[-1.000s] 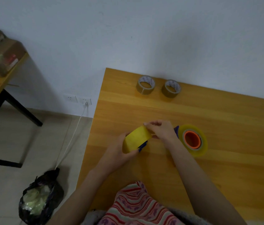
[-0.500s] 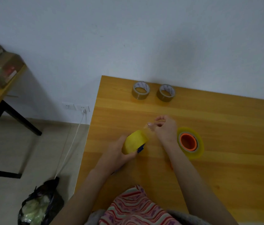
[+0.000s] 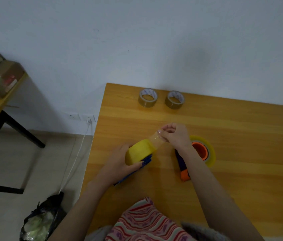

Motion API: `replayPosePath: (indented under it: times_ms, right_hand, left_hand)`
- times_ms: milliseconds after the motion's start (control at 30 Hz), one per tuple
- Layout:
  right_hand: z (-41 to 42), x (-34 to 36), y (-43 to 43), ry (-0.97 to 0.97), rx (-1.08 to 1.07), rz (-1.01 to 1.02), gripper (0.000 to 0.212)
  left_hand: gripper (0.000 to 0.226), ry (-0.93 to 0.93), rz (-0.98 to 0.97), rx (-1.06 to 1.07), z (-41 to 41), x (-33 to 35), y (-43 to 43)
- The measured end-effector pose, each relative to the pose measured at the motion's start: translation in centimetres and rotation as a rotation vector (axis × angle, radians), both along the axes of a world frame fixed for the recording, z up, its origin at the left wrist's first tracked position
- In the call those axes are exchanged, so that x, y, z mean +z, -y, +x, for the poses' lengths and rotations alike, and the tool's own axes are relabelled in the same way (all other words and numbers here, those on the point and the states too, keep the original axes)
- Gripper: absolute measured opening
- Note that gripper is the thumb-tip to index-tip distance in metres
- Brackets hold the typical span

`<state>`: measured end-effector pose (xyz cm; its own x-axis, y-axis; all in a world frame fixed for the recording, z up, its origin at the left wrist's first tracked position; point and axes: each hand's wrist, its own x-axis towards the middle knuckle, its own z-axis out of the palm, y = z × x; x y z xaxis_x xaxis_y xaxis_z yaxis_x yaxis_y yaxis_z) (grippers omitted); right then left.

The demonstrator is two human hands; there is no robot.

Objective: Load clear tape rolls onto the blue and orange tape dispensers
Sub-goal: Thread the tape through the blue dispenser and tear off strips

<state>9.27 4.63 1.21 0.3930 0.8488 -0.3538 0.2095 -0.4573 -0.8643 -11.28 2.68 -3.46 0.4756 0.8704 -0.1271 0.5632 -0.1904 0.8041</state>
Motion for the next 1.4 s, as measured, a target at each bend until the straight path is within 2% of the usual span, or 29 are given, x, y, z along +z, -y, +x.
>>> replayPosePath:
  times_ms: [167,333,533,633,767,933,1067,1200,1400]
  right_hand:
    - [0.1,0.1,0.4,-0.150,-0.023,-0.026,0.008]
    - [0.2,-0.4,0.8,-0.208,-0.006,-0.044,0.009]
    - [-0.2,-0.1,0.4,-0.231,0.003,-0.054,0.013]
    - [-0.2,0.1,0.1,-0.218,-0.013,-0.030,0.013]
    - [-0.2,0.6,-0.4,-0.235,-0.016,-0.008,0.011]
    - [-0.3,0.8,-0.7,-0.214,-0.020,-0.017,0.011]
    - [0.0,0.8,-0.6,-0.161,-0.005,-0.037,0.010]
    - [0.7,0.5,0.0,-0.097,0.041,-0.078,0.011]
    - [0.4,0.5,0.3,-0.096,0.087,-0.059,0.011]
  left_hand:
    - [0.059,-0.045,0.006,-0.040,-0.4,1.4,-1.4]
    - [0.056,-0.068,-0.095,-0.142,-1.2,2.4,-3.1]
    - [0.034,-0.066,-0.246,-0.196,-2.4,3.8,-5.8]
    - [0.017,-0.039,-0.252,-0.170,-2.5,4.1,-6.5]
    - [0.011,-0.042,-0.246,-0.148,-2.5,4.2,-6.6]
    - [0.041,-0.047,-0.245,-0.162,-2.3,4.5,-6.5]
    - [0.035,-0.111,-0.211,-0.124,-1.8,4.1,-5.6]
    - [0.060,-0.156,-0.146,-0.074,-0.5,3.3,-2.5]
    - [0.045,-0.173,-0.200,-0.045,0.2,3.0,-2.8]
